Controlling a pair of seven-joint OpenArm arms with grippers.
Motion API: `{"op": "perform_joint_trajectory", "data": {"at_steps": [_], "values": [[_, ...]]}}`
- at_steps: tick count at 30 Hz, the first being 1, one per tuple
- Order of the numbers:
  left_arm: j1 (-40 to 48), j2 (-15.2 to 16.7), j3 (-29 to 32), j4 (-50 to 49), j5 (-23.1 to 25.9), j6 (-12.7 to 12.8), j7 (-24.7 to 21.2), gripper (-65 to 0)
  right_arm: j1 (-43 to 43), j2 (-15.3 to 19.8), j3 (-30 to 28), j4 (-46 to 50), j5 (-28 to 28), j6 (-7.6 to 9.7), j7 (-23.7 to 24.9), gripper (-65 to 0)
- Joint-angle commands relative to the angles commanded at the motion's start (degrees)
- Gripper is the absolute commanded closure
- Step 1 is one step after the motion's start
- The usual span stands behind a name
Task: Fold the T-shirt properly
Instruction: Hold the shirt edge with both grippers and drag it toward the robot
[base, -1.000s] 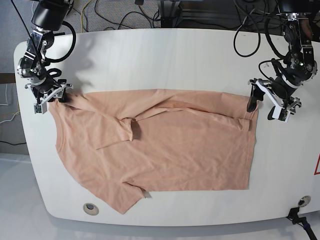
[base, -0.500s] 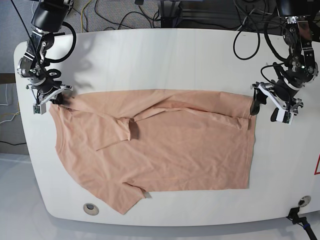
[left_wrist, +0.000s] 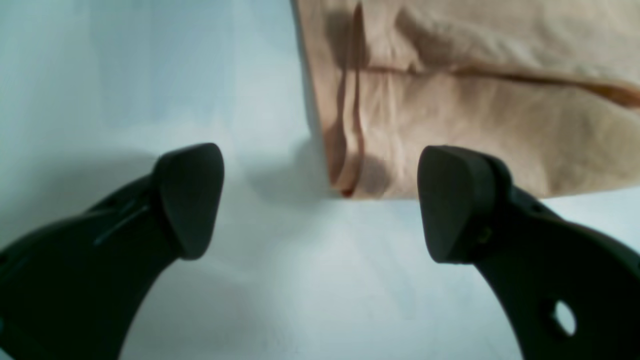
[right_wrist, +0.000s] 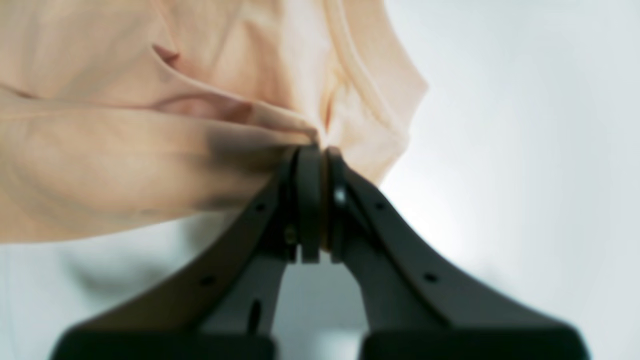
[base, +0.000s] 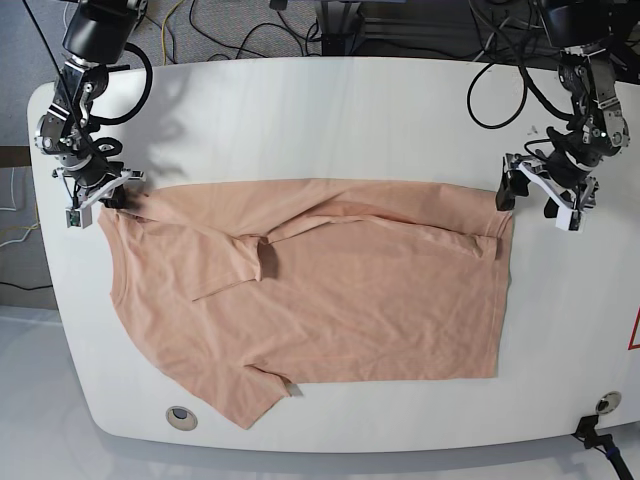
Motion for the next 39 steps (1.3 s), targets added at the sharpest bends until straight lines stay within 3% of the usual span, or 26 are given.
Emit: {"op": "perform_joint_trajectory", "data": {"at_steps": [3, 7, 14, 16, 21, 23, 30, 36, 39], "values": [[-0.2, 0.4, 0.8, -0.5, 3.0, 0.1, 0.0, -57.8, 0.0, -0.6, 0.0, 0.0, 0.0, 0.00, 0.0, 0.0], [-1.7, 4.0, 0.8, -0.6, 9.1, -0.3, 0.0, -57.8, 0.0, -1.4, 0.0, 0.1, 0.0, 0.00, 0.0, 0.0], [-3.1, 7.1, 0.9, -4.7, 17.2, -0.4, 0.0, -56.7, 0.0, -1.5, 0.0, 0.1, 0.0, 0.00, 0.0, 0.0], [-3.1, 7.1, 0.9, -5.0, 17.3, -0.4, 0.0, -48.8, 0.0, -1.5, 0.0, 0.1, 0.0, 0.00, 0.0, 0.0], [-3.1, 7.1, 0.9, -4.6, 17.3, -0.4, 0.0, -20.3, 0.0, -1.5, 0.0, 0.1, 0.0, 0.00, 0.0, 0.0], [-3.0, 7.1, 0.8, -4.6, 17.2, -0.4, 0.0, -12.8, 0.0, -1.5, 0.0, 0.1, 0.0, 0.00, 0.0, 0.0], [-0.1, 6.9, 0.5, -0.3, 17.2, -4.4, 0.3, -11.6, -2.1, -2.4, 0.0, 5.4, 0.1, 0.00, -0.4, 0.0], [6.4, 6.7, 0.4, 7.1, 17.2, -4.4, 0.4, -11.6, -6.7, -3.8, 0.1, 13.5, 0.1, 0.00, -4.7, 0.0], [10.5, 5.1, 0.4, 11.0, 17.2, -4.4, 0.4, -11.6, -10.4, -5.2, 0.2, 17.3, 0.1, 0.00, -5.0, 0.0]]}}
